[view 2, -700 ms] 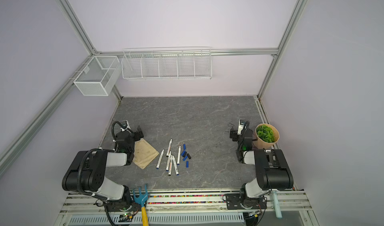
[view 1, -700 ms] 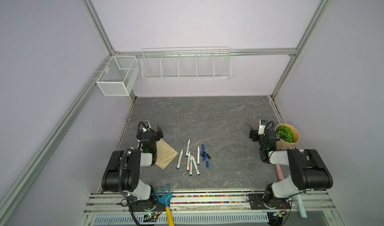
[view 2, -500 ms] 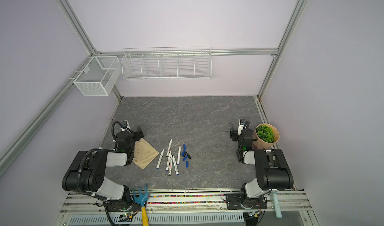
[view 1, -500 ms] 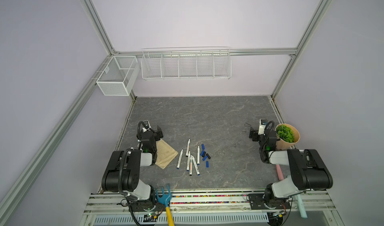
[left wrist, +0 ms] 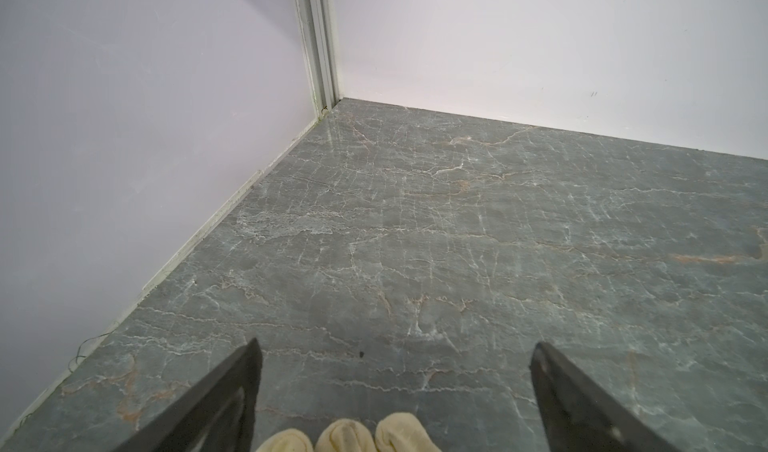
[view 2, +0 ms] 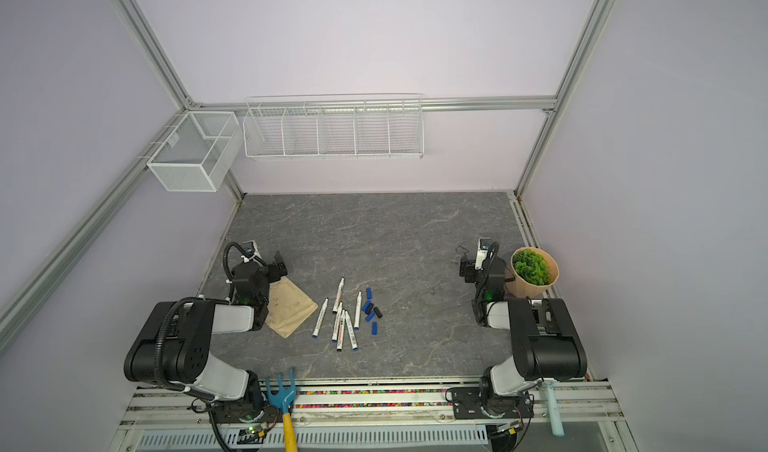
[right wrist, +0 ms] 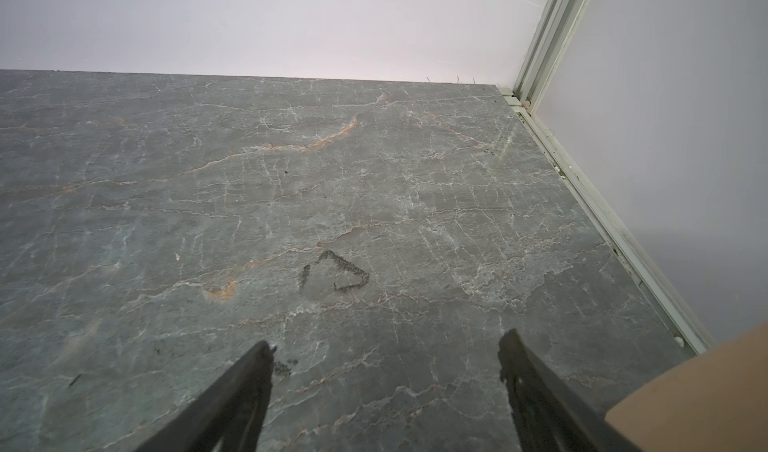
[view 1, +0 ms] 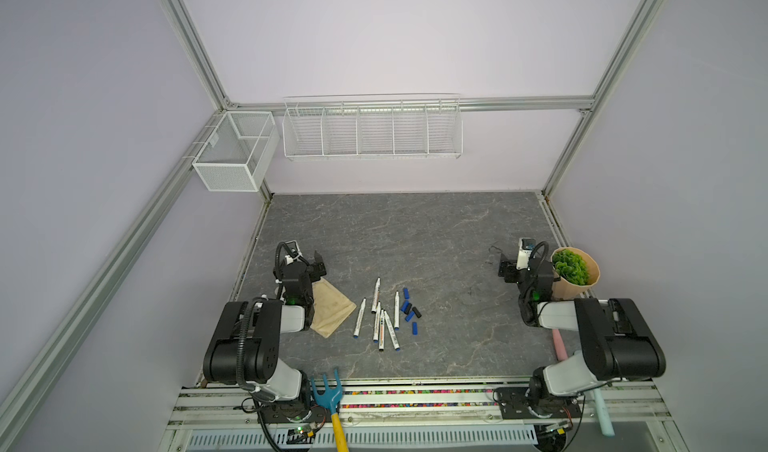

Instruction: Insert the pens into the pen caps

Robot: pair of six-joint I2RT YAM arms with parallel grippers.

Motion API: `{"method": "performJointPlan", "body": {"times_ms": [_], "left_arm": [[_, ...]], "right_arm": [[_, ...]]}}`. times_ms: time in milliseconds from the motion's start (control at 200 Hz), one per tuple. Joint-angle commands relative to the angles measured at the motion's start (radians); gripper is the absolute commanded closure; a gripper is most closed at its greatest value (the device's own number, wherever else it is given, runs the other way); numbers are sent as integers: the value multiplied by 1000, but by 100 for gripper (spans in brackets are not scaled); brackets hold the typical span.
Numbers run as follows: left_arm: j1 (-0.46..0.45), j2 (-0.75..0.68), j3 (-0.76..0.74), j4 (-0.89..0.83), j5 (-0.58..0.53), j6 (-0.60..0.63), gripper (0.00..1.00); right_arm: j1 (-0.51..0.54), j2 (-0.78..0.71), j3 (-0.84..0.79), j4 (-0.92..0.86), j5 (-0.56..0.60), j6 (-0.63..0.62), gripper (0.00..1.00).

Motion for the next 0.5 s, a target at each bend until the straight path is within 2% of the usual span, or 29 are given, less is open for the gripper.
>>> {"method": "performJointPlan", "body": {"times_ms": [0, 495], "left_arm": [[1, 10, 24, 26, 3, 16, 0], [1, 9, 23, 24, 3, 14, 0]], "right_arm": [[-6, 1, 9, -9, -16, -2, 12], [-8, -1, 4, -8, -17, 3, 12]]}}
